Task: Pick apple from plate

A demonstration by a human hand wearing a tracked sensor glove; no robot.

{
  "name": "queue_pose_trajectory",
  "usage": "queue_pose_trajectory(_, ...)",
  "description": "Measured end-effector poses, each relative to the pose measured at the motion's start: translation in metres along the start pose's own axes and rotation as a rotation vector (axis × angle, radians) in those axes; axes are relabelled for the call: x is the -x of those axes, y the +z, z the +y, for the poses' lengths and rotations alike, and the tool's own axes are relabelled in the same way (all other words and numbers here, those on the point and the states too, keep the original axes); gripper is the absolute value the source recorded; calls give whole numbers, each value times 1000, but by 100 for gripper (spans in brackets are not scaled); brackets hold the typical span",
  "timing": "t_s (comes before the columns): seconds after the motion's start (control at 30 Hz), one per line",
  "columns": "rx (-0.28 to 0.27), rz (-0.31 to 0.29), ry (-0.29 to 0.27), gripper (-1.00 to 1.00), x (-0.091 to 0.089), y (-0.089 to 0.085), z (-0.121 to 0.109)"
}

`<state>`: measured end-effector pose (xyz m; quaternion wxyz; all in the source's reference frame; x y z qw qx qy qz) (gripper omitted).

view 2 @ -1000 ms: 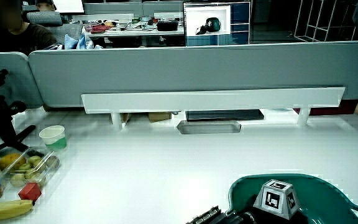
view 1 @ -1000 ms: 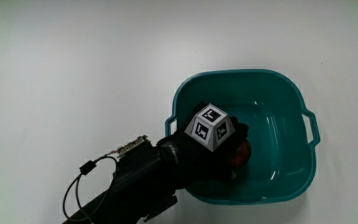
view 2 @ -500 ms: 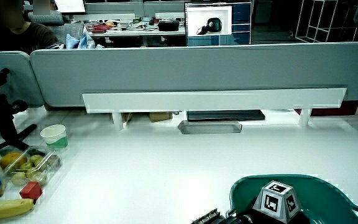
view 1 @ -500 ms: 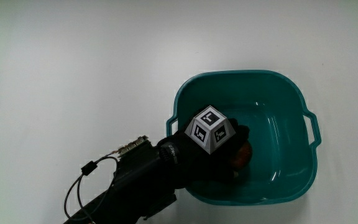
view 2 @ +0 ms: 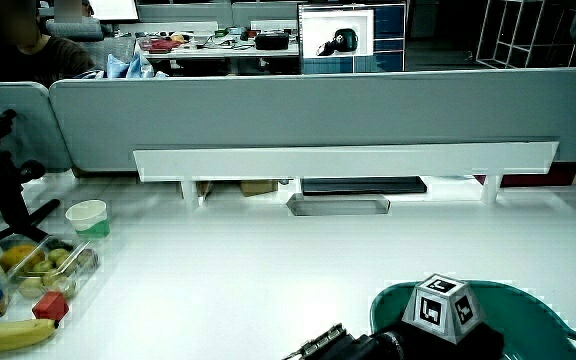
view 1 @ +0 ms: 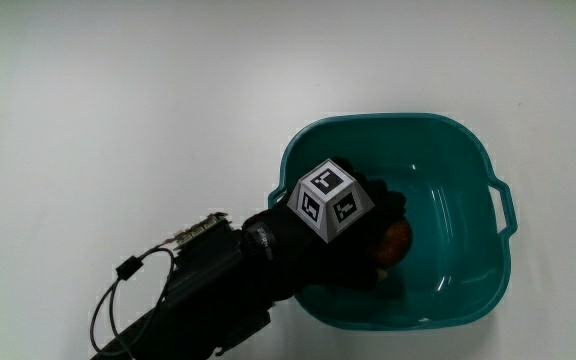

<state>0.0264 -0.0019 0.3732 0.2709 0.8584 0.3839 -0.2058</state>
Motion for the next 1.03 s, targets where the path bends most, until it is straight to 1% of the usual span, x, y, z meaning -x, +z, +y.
queue_pose_trajectory(0.03, -4, 5, 0, 100, 0, 3, -1)
queue_pose_trajectory(0.07, -22, 18, -10, 100, 0, 6, -3)
queue_pose_trajectory(0.1, -26, 10, -15, 100, 1, 8, -3)
queue_pose_trajectory(0.13, -31, 16, -9, 100, 0, 12, -6)
queue_pose_trajectory(0.23, -63, 22, -23, 100, 4, 19, -10)
queue_pose_trajectory(0.27, -61, 33, -13, 100, 4, 24, -12)
queue_pose_trajectory(0.3, -75, 38, -6, 100, 4, 28, -14)
queue_pose_trajectory(0.37, -97, 25, -16, 100, 6, 35, -18)
queue_pose_trajectory(0.4, -94, 27, -4, 100, 6, 39, -21)
queue_pose_trajectory(0.43, -116, 49, -17, 100, 7, 42, -23)
queue_pose_trajectory(0.47, -142, 84, -53, 100, 9, 44, -24)
queue_pose_trajectory(0.5, -146, 73, -42, 100, 10, 48, -27)
queue_pose_trajectory(0.53, -158, 127, -51, 100, 9, 54, -30)
queue_pose_trajectory(0.57, -169, 130, -82, 100, 14, 52, -30)
queue_pose_trajectory(0.6, -174, 44, -9, 100, 20, 52, -33)
queue_pose_trajectory(0.63, -165, 137, -53, 100, 19, 59, -36)
queue_pose_trajectory(0.67, -172, 136, 51, 100, 23, 59, -39)
queue_pose_trajectory(0.77, -190, 142, -4, 100, 30, 69, -49)
queue_pose_trajectory(0.83, -225, 186, -27, 100, 31, 76, -56)
queue_pose_trajectory(0.87, -202, 73, 55, 100, 40, 73, -57)
queue_pose_trajectory(0.9, -220, 79, 38, 100, 39, 78, -61)
queue_pose_trajectory(0.93, -231, 49, 30, 100, 47, 74, -63)
queue_pose_trajectory(0.97, -210, 193, 26, 100, 45, 82, -67)
queue_pose_trajectory(1.0, -204, 84, 100, 100, 53, 80, -71)
queue_pose_trajectory(1.03, -207, 132, 103, 100, 52, 84, -75)
